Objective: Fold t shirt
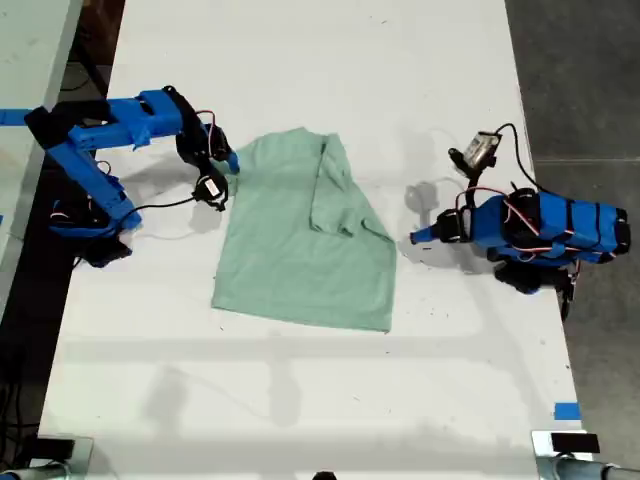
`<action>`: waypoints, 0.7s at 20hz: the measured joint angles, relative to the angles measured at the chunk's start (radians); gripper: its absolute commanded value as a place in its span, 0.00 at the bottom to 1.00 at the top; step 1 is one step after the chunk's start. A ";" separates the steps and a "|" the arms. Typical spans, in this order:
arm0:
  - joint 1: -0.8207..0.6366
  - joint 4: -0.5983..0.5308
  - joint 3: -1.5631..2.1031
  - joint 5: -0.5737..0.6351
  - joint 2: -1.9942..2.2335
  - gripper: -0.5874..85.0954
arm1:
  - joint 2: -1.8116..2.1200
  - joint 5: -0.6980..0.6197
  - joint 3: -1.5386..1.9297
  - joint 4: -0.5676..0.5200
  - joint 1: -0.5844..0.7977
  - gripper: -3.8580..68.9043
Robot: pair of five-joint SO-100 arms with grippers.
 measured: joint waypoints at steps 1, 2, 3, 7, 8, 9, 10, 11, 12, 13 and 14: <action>-0.020 0.005 -0.003 0.000 0.000 0.21 | 0.000 0.000 0.000 0.000 0.000 0.07; -0.032 0.008 -0.011 0.005 -0.006 0.20 | 0.000 0.000 0.000 0.000 0.000 0.07; -0.043 -0.009 -0.021 0.011 -0.025 0.19 | 0.000 0.000 0.000 0.000 0.000 0.07; -0.052 0.006 -0.123 0.014 -0.163 0.00 | 0.000 0.000 0.000 0.000 0.000 0.07; -0.052 0.017 -0.133 0.008 -0.178 0.00 | 0.000 0.000 0.000 0.000 0.000 0.07; -0.052 0.035 -0.140 0.000 -0.181 0.00 | 0.000 0.000 0.000 0.000 0.000 0.07; -0.052 0.069 -0.166 -0.008 -0.183 0.00 | 0.000 0.000 0.000 0.000 0.000 0.07; -0.054 0.104 -0.187 -0.017 -0.169 0.00 | 0.000 0.000 0.000 0.000 0.000 0.07; -0.041 0.153 -0.224 -0.032 -0.147 0.00 | 0.000 0.000 0.000 0.000 0.000 0.07; 0.000 0.201 -0.287 -0.054 -0.118 0.00 | 0.000 0.000 0.000 0.000 0.000 0.07; 0.058 0.256 -0.371 -0.077 -0.107 0.00 | 0.000 0.000 0.000 0.000 0.000 0.07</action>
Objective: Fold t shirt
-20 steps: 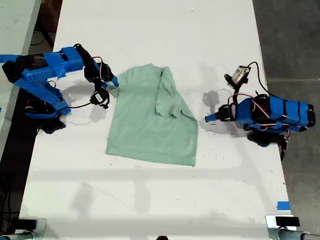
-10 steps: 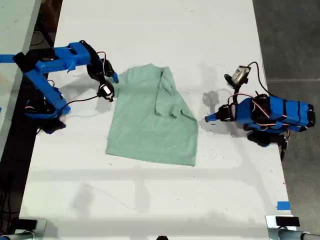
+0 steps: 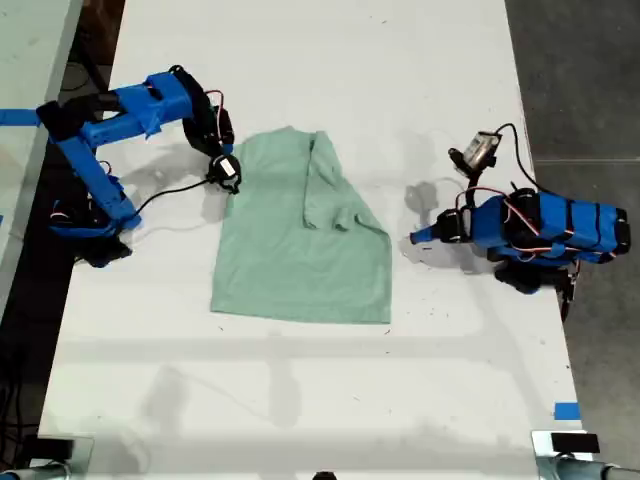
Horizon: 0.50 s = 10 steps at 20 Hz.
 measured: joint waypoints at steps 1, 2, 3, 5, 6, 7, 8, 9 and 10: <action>0.066 0.055 -0.095 -0.017 -0.002 0.00 | 0.000 0.000 0.000 0.000 0.000 0.07; 0.132 0.091 -0.198 -0.035 -0.023 0.00 | 0.000 0.000 0.000 0.000 0.000 0.07; 0.196 0.106 -0.302 -0.057 -0.069 0.00 | 0.000 0.000 0.000 0.000 0.000 0.07; 0.311 0.138 -0.503 -0.092 -0.225 0.00 | 0.000 0.000 0.000 0.000 0.000 0.07; 0.359 0.138 -0.604 -0.109 -0.319 0.03 | 0.000 0.000 0.000 0.000 0.000 0.07; 0.394 0.138 -0.692 -0.121 -0.407 0.20 | 0.000 0.000 0.000 0.000 0.000 0.07; 0.420 0.137 -0.746 -0.132 -0.471 0.22 | 0.000 0.000 0.000 0.000 0.000 0.07; 0.433 0.127 -0.767 -0.141 -0.505 0.22 | 0.000 0.000 0.000 0.000 0.000 0.07; 0.434 0.129 -0.776 -0.144 -0.514 0.20 | 0.000 0.000 0.000 0.000 0.000 0.07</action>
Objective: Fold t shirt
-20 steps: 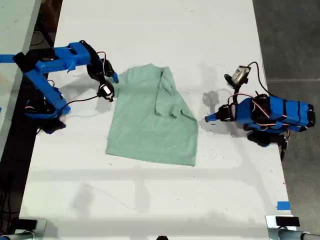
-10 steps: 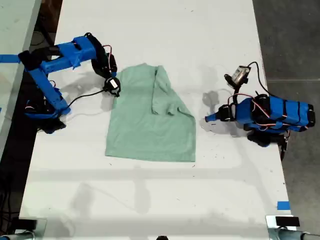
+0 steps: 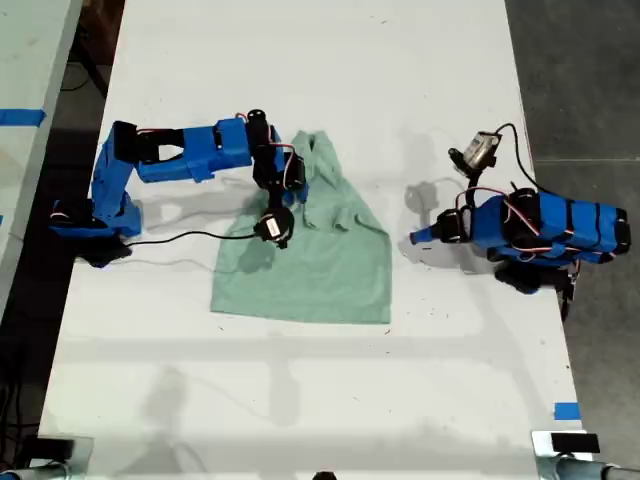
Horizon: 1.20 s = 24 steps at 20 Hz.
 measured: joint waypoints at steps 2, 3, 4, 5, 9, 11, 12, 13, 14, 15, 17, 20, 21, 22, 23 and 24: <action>-0.006 0.015 -0.014 0.009 0.009 0.01 | 0.000 0.000 0.000 0.000 -0.006 0.07; -0.009 0.044 -0.014 0.025 0.032 0.00 | 0.000 0.000 0.000 0.000 -0.006 0.07; -0.017 0.077 -0.012 0.032 0.081 0.00 | 0.000 0.000 0.000 0.000 -0.011 0.07; -0.029 0.110 0.012 0.032 0.163 0.00 | 0.000 0.000 0.000 0.000 -0.012 0.07; -0.077 0.127 0.351 -0.008 0.698 0.00 | 0.000 0.000 0.000 0.000 -0.011 0.07; 0.064 -0.044 0.721 -0.123 1.092 0.00 | 0.000 0.000 0.000 0.000 -0.011 0.07; 0.166 -0.198 0.951 -0.170 1.301 0.00 | 0.000 0.000 0.000 0.000 -0.011 0.07; 0.210 -0.328 1.177 -0.206 1.508 0.00 | 0.000 0.000 0.000 0.000 -0.011 0.07; 0.201 -0.426 1.396 -0.215 1.717 0.00 | 0.000 0.000 0.000 0.000 -0.011 0.07; 0.195 -0.474 1.595 -0.216 1.916 0.00 | 0.000 0.000 0.000 0.000 -0.011 0.07; 0.210 -0.468 1.914 -0.216 2.287 0.00 | 0.000 0.000 0.000 0.000 -0.011 0.07; 0.207 -0.465 2.112 -0.170 2.431 0.01 | 0.000 0.000 0.000 0.000 -0.011 0.07; 0.192 -0.463 2.164 -0.161 2.447 0.01 | 0.000 0.000 0.000 0.000 -0.011 0.07; 0.173 -0.460 2.171 -0.160 2.450 0.01 | 0.000 0.000 0.000 0.000 -0.011 0.07; 0.176 -0.459 2.171 -0.160 2.456 0.01 | 0.000 0.000 0.000 0.000 -0.011 0.07; 0.187 -0.459 2.180 -0.160 2.459 0.01 | 0.000 0.000 0.000 0.000 -0.011 0.07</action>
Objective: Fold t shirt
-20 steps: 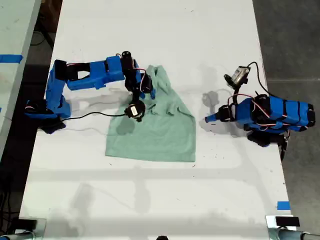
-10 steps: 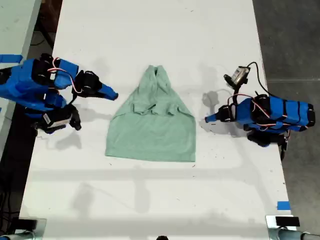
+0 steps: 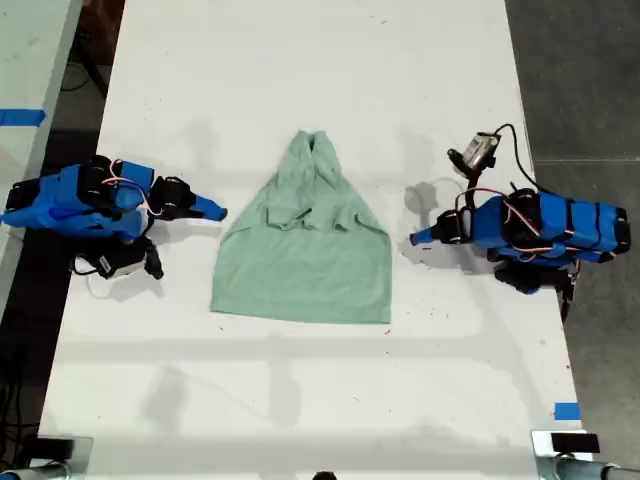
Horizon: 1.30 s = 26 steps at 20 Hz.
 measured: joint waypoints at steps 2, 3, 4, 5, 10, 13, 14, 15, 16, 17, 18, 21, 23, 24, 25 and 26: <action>-0.003 0.002 0.005 0.000 0.002 0.01 | 0.000 0.000 0.000 0.000 0.000 0.07; -0.003 0.002 0.005 0.000 0.002 0.01 | 0.000 0.000 0.000 0.000 0.000 0.07; -0.003 0.003 0.005 0.000 0.002 0.01 | 0.000 0.000 0.000 0.000 0.000 0.07; -0.003 0.003 0.005 0.000 0.002 0.01 | 0.000 0.000 0.000 0.000 0.000 0.07; -0.002 0.003 0.005 -0.002 0.002 0.01 | 0.000 0.000 0.000 0.000 0.000 0.07; -0.002 0.012 0.005 -0.002 0.002 0.01 | 0.000 0.000 0.000 0.000 0.000 0.07; -0.002 0.012 0.005 -0.002 0.002 0.01 | 0.000 0.000 0.000 0.000 0.000 0.07; -0.002 0.012 0.005 -0.002 0.002 0.01 | 0.000 0.000 0.000 0.000 0.000 0.07; -0.002 0.012 0.005 -0.002 0.002 0.01 | 0.000 0.000 0.000 0.000 0.000 0.07; -0.002 0.012 0.005 -0.002 0.002 0.01 | 0.000 0.000 0.000 0.000 0.000 0.07; -0.002 0.012 0.005 -0.002 0.002 0.01 | 0.000 0.000 0.000 0.000 0.000 0.07; -0.002 0.014 0.005 -0.002 0.002 0.01 | 0.000 0.000 0.000 0.000 0.000 0.07; -0.002 0.018 0.005 -0.002 0.002 0.01 | 0.000 0.000 0.000 0.000 0.000 0.07; -0.002 0.018 0.005 -0.002 0.002 0.01 | 0.000 0.000 0.000 0.000 0.000 0.07; -0.002 0.018 0.005 -0.002 0.002 0.01 | 0.000 0.000 0.000 0.000 0.000 0.07; -0.002 0.018 0.005 -0.003 0.002 0.01 | 0.000 0.000 0.000 0.000 0.000 0.07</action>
